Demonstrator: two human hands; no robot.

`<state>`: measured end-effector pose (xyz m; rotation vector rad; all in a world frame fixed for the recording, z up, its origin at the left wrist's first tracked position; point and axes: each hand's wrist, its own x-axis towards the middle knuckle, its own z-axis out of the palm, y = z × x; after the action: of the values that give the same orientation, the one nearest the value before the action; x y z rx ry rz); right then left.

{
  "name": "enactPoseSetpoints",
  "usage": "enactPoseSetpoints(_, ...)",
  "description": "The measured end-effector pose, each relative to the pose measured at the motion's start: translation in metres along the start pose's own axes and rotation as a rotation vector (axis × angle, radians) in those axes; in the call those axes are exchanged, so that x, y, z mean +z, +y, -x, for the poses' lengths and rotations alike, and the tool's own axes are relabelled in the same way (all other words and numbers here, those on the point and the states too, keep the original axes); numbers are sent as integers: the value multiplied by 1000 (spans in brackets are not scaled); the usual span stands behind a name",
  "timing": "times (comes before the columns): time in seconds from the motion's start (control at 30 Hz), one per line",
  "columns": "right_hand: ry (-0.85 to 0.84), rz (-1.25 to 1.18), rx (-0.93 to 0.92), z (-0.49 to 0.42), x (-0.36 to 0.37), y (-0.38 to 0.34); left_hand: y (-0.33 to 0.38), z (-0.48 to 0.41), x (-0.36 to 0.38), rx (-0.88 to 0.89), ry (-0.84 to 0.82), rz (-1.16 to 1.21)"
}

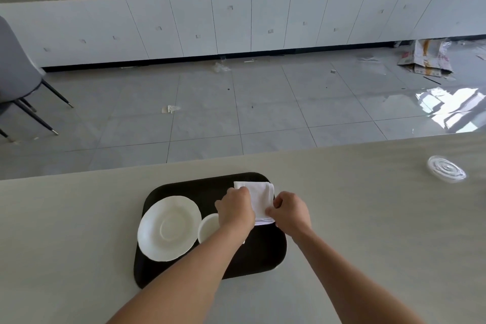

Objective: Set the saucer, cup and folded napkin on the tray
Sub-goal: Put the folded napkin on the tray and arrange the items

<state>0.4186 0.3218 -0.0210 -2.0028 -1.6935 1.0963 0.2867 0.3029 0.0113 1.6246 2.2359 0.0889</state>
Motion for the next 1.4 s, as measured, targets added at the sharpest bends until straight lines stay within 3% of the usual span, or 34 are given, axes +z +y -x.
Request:
enactPoseSetpoints(0.2,30,124,-23,3,7,5,-3,-3,9,-36,-71,-129)
enactPoseSetpoints(0.53,-7,321,-43,6,8,6,-6,-10,10,70,-131,-463)
enactPoseSetpoints(0.93,163,238,-255,28,9,8,-58,5,-15,183,291,-41)
enactPoseSetpoints(1.13,170,155,-290,33,10,-21,-137,30,-31,32,333,61)
enactPoseSetpoints(1.4,30,142,-337,30,33,-82,-245,63,-10,-199,404,105)
